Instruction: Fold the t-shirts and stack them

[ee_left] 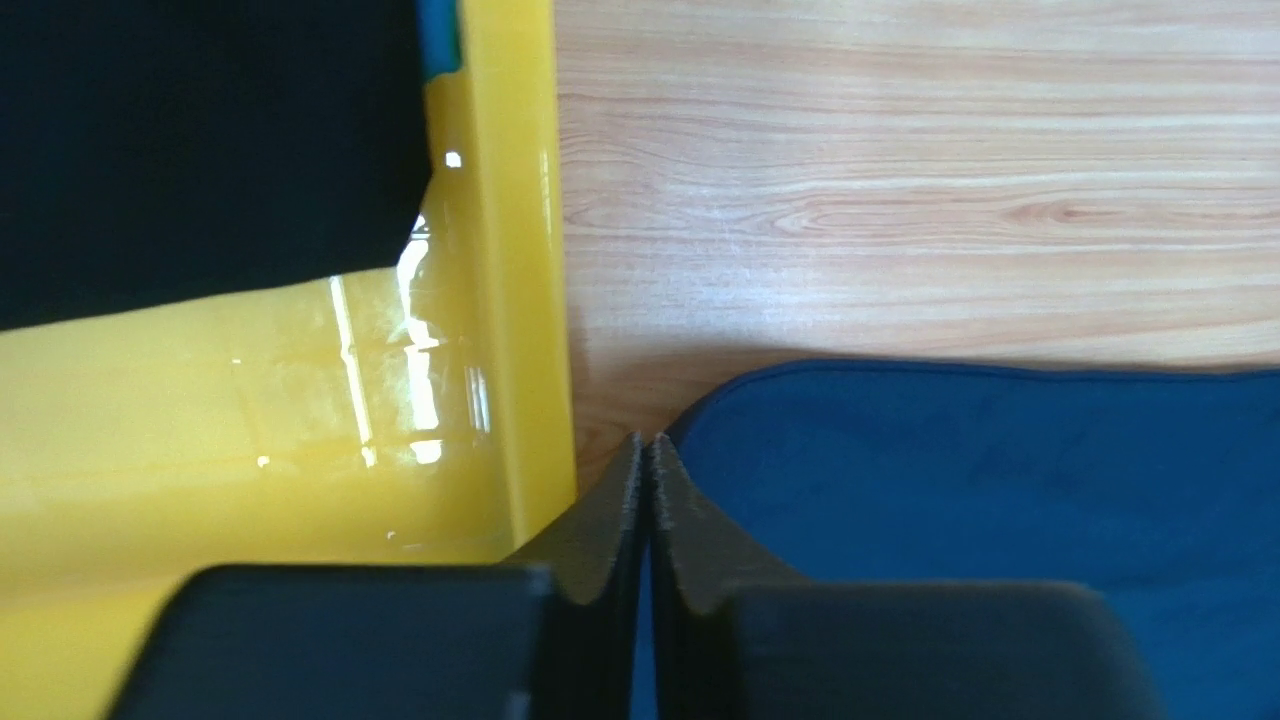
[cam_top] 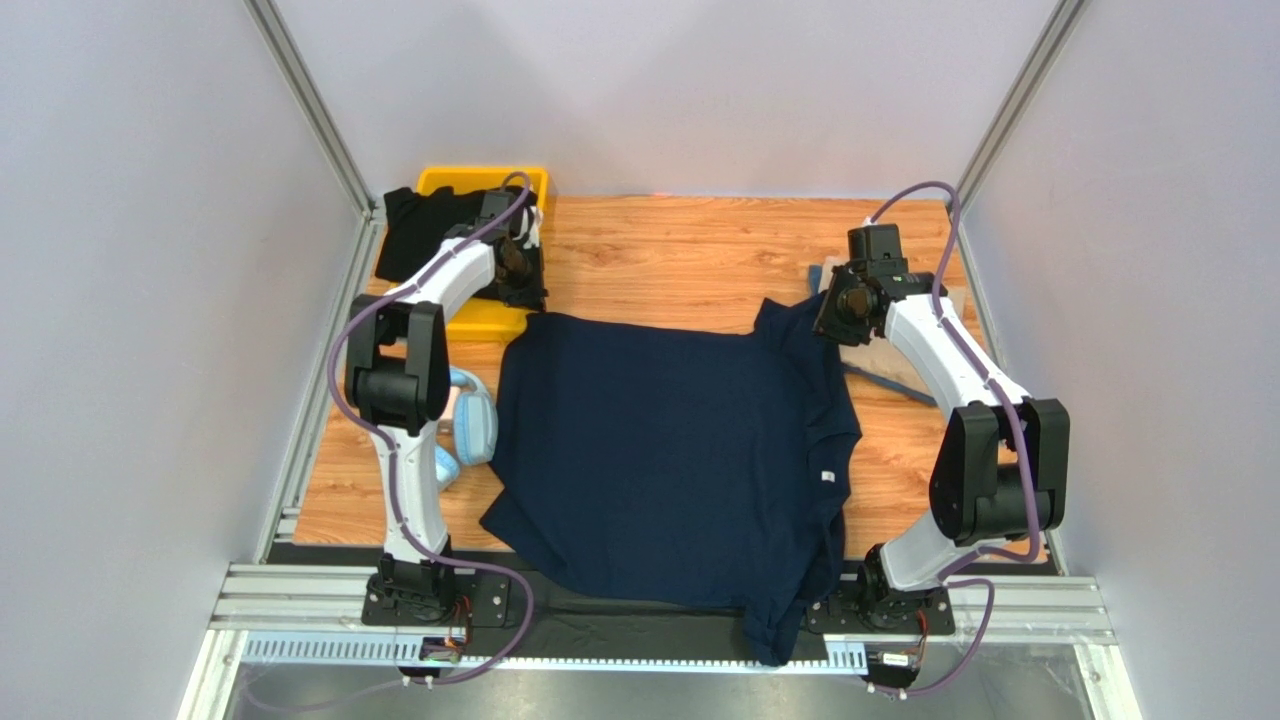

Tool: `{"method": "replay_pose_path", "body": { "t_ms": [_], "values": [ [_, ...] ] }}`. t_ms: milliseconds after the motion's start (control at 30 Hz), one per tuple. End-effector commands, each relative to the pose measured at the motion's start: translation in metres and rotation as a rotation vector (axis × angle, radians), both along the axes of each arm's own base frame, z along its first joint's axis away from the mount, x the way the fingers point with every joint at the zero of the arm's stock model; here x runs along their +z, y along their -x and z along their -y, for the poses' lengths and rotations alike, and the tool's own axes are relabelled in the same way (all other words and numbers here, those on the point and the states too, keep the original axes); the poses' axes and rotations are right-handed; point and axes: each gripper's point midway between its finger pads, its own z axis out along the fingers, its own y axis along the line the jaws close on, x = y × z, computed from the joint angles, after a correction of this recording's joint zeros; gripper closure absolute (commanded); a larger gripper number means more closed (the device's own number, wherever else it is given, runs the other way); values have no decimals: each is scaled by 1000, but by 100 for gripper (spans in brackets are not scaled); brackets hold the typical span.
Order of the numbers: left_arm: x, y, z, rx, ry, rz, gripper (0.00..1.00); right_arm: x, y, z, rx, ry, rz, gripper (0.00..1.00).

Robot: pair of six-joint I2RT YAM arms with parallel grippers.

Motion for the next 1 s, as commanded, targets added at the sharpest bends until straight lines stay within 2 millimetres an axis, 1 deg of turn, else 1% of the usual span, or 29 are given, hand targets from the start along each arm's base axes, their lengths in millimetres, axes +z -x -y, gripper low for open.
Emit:
{"method": "replay_pose_path", "body": {
  "t_ms": [0, 133, 200, 233, 267, 333, 367, 400, 500, 533, 633, 733, 867, 967],
  "values": [
    [5, -17, 4, 2, -42, 40, 100, 6, -2, -9, 12, -46, 40, 75],
    [-4, -25, -7, 63, -91, 39, 100, 2, 0, -13, 15, -72, 32, 75],
    [-3, -30, -8, 80, -97, 53, 100, 0, 3, -15, 14, -90, 29, 75],
    [-5, -33, -16, 110, -135, 58, 100, 0, 3, -16, 14, -94, 33, 75],
    [-2, -37, -18, 130, -139, 67, 100, -4, 6, -17, 12, -100, 24, 74],
    [-3, -41, -24, 157, -157, 70, 100, 0, 6, -18, 17, -105, 45, 66],
    [0, -44, -25, 169, -156, 79, 100, 0, 7, -17, 12, -103, 47, 62],
    [2, -46, -29, 181, -158, 84, 100, 1, 9, -16, 11, -102, 50, 56],
    [3, -52, -40, 206, -170, 80, 100, 3, 11, -14, 5, -95, 60, 50],
    [2, -54, -42, 210, -173, 77, 100, 7, 12, -14, 6, -94, 70, 50],
    [-6, -51, -55, 219, -205, 46, 100, 7, 14, -13, 7, -89, 70, 50],
    [-16, -42, -63, 211, -242, 20, 100, 4, 15, -12, 4, -83, 65, 50],
    [-22, -36, -67, 233, -213, 2, 100, -2, 15, -11, 1, -78, 47, 52],
    [-23, -34, -68, 246, -200, -1, 100, 0, 14, -12, 3, -81, 44, 52]
  ]
}}
